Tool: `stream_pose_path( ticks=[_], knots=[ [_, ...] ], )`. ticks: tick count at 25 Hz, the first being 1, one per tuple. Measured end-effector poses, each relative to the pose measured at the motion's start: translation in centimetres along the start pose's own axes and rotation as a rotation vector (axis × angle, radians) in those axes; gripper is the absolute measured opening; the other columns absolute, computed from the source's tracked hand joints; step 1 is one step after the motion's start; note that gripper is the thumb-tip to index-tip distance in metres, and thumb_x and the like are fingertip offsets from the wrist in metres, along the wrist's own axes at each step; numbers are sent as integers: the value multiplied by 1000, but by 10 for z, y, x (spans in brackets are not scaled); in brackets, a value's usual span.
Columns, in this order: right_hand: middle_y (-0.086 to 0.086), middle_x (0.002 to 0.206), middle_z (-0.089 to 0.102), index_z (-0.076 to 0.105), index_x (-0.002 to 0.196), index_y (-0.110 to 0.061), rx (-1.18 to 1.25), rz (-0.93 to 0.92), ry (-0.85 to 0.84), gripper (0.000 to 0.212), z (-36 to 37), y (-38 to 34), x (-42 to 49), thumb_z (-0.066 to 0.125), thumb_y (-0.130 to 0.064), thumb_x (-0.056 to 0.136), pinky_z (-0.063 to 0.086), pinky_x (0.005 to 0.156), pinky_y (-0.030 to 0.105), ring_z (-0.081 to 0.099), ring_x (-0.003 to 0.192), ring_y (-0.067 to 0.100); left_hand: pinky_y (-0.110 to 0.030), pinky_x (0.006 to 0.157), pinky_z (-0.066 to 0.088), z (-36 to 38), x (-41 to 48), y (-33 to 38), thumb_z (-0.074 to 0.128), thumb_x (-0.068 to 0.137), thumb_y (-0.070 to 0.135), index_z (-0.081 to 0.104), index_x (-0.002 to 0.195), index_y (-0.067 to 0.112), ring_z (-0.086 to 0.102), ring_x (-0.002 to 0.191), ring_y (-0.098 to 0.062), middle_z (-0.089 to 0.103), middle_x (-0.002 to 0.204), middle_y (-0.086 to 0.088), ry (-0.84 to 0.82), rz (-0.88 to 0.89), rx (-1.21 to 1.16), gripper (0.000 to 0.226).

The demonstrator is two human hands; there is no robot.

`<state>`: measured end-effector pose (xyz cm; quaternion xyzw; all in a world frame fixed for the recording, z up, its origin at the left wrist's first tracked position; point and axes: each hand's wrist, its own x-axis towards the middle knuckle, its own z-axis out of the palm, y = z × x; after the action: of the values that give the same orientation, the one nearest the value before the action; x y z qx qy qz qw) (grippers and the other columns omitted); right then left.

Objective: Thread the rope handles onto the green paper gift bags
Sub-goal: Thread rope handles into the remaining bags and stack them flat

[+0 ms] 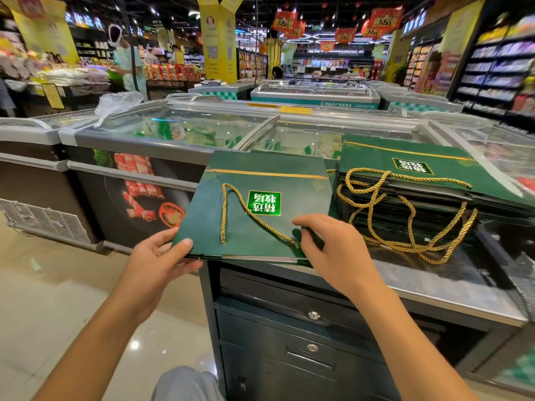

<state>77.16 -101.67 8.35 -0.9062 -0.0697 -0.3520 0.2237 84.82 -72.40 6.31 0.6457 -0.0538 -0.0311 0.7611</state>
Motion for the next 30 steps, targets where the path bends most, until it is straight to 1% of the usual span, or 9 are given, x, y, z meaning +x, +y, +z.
stream_pose_path(
  ticks=[2, 5, 8, 13, 20, 23, 25, 27, 30],
  knots=[
    [-9, 122, 71, 71, 123, -22, 29, -26, -35, 32, -3, -19, 4, 59, -32, 95, 57, 93, 38, 67, 109, 12, -27, 68, 62, 5, -1, 1, 58, 97, 3, 59, 128, 8, 75, 85, -21, 77, 102, -10, 33, -3, -72, 31],
    [-6, 148, 53, 53, 145, -26, -60, -96, -303, 70, 3, -39, 12, 67, -62, 87, 40, 111, 35, 48, 136, 14, -26, 68, 62, 11, -7, 1, 57, 98, 4, 58, 131, 7, 75, 87, -19, 77, 105, -10, 31, -7, -110, 33],
    [-3, 160, 37, 38, 154, -29, -262, -138, -419, 83, 23, -48, 15, 68, -64, 84, 32, 114, 41, 33, 147, 20, -24, 67, 61, 16, -12, 6, 55, 99, 4, 59, 129, 8, 75, 86, -16, 78, 102, -7, 20, 11, -138, 30],
    [-2, 151, 49, 44, 148, -30, -398, -188, -241, 62, 45, -53, 13, 68, -38, 91, 44, 94, 44, 51, 131, 27, -23, 68, 60, 21, -18, 14, 54, 101, 10, 60, 129, 6, 74, 84, -14, 76, 106, -10, 14, 51, -186, 29],
    [-7, 125, 72, 59, 139, -27, -347, -247, 115, 50, 30, -64, 26, 73, -22, 92, 56, 62, 35, 72, 101, 22, -32, 73, 63, 30, -38, 12, 36, 102, 51, 59, 128, 12, 74, 94, -31, 74, 109, -18, -57, 73, -342, 53],
    [-8, 110, 74, 56, 142, -31, -126, -187, 189, 41, 2, -75, 37, 57, -26, 101, 57, 60, 38, 71, 88, 21, -35, 75, 63, 32, -49, -1, 46, 92, 47, 57, 131, 10, 74, 91, -32, 74, 110, -20, -77, 22, -339, 55],
    [-12, 87, 68, 55, 141, -30, 125, -114, 209, 36, -16, -79, 45, 50, -24, 105, 47, 55, 31, 58, 65, 10, -38, 77, 62, 36, -52, -7, 52, 87, 44, 59, 129, 9, 74, 92, -34, 74, 109, -21, -88, -14, -316, 54],
    [-13, 70, 56, 63, 128, -20, 318, -69, 294, 25, -32, -86, 54, 49, -20, 107, 34, 52, 23, 43, 55, 4, -40, 79, 62, 43, -55, -8, 54, 91, 38, 60, 127, 8, 74, 93, -36, 74, 108, -21, -112, -50, -319, 46],
    [5, 68, 48, 63, 99, -21, 646, 58, 405, 17, -42, -97, 59, 49, -27, 107, 37, 57, 38, 42, 61, 22, -42, 83, 62, 55, -57, -3, 59, 87, 35, 60, 124, 5, 73, 99, -38, 73, 110, -22, -178, -78, -330, 48]
  ],
)
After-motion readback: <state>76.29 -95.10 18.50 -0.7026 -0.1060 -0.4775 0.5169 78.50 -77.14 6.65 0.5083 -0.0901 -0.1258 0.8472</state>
